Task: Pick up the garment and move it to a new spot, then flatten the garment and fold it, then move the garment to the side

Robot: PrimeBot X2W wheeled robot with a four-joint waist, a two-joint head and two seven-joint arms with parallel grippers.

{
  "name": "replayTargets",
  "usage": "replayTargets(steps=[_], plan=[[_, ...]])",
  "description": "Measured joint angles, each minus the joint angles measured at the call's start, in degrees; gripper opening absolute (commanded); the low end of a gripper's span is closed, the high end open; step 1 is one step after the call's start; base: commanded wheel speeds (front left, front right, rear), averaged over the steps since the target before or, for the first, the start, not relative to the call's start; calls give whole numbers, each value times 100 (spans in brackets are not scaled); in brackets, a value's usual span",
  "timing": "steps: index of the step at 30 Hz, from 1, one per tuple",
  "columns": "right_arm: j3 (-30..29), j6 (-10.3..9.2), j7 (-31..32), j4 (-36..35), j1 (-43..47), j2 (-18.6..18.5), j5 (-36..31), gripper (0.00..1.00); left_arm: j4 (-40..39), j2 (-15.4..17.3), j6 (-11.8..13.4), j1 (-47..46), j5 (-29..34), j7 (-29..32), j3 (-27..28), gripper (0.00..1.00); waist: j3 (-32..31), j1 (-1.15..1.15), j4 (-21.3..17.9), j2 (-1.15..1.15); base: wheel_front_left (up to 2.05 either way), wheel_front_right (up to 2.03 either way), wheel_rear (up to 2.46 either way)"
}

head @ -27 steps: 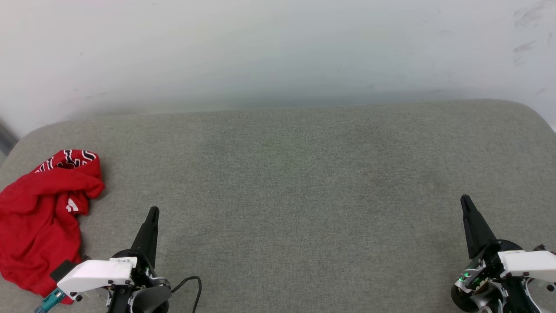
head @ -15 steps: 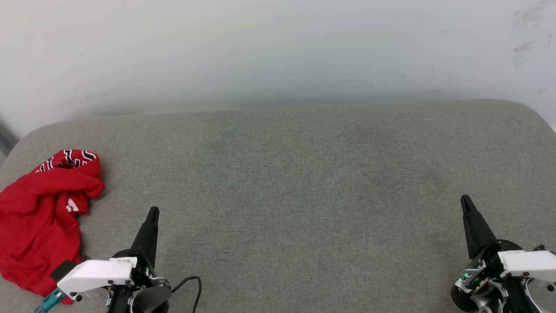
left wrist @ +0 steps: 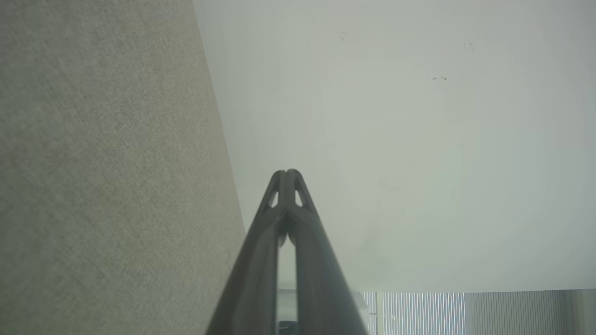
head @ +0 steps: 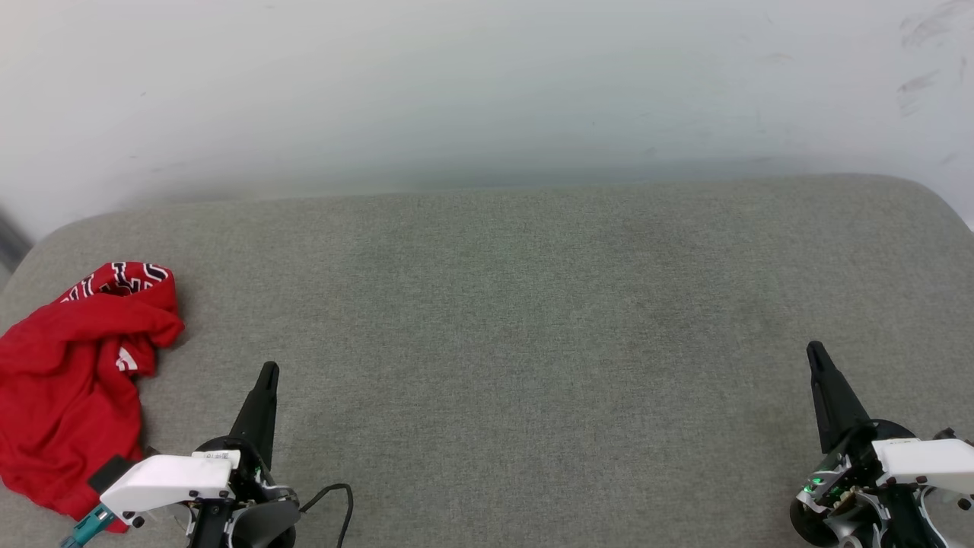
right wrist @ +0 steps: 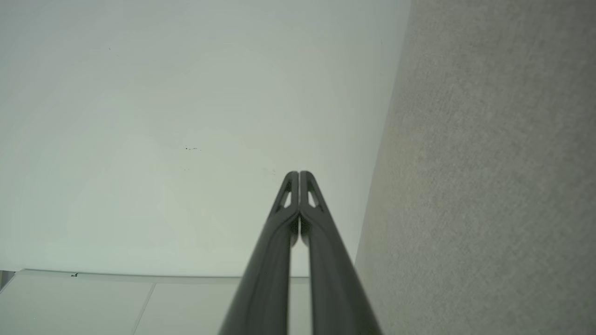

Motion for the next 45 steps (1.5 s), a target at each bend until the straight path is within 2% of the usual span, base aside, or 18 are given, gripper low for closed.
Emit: replayTargets(steps=[4, 5, 10, 19, 25, 35, 42, 45], plan=[[0, 0, 0, 0, 0, 0, 0, 0, 0, 0, 0, -1, 0, 0, 0, 0, 0, 0, 0, 0, 0, 0, 0], [1, 0, -1, 26, 19, 0, 2, 100, 31, -2, 1, 13, 0, -1, -7, 100, 0, 0, 0, 0, 0, 0, 0], [14, -2, -30, 194, 187, 3, 1, 100, 188, -22, 8, 205, 0, -23, -32, 100, 3, 0, -1, 0, 0, 0, 0], [131, -9, -279, 59, 247, 4, -197, 100, 13, -25, 8, 274, 165, -276, -23, 100, 14, 0, -14, 0, 0, 0, 0], [146, -9, -435, -43, 268, 5, -417, 100, -38, -24, 8, 347, 486, -433, 136, 100, 19, 0, -21, 0, 0, 0, 0], [-30, -9, -668, -157, 274, 9, -1518, 100, -147, -25, 8, 347, 1239, -679, 414, 100, 36, 0, -40, 0, 0, 0, 0], [-9, -9, -817, -493, 268, 11, -2598, 100, -399, -26, 9, 347, 1949, -833, 681, 100, 86, 0, -50, 0, 0, 0, 0], [43, -9, -880, -664, 266, 11, -3123, 100, -612, -23, 96, 346, 2363, -888, 740, 100, 108, 0, -52, 0, 0, 0, 0]])
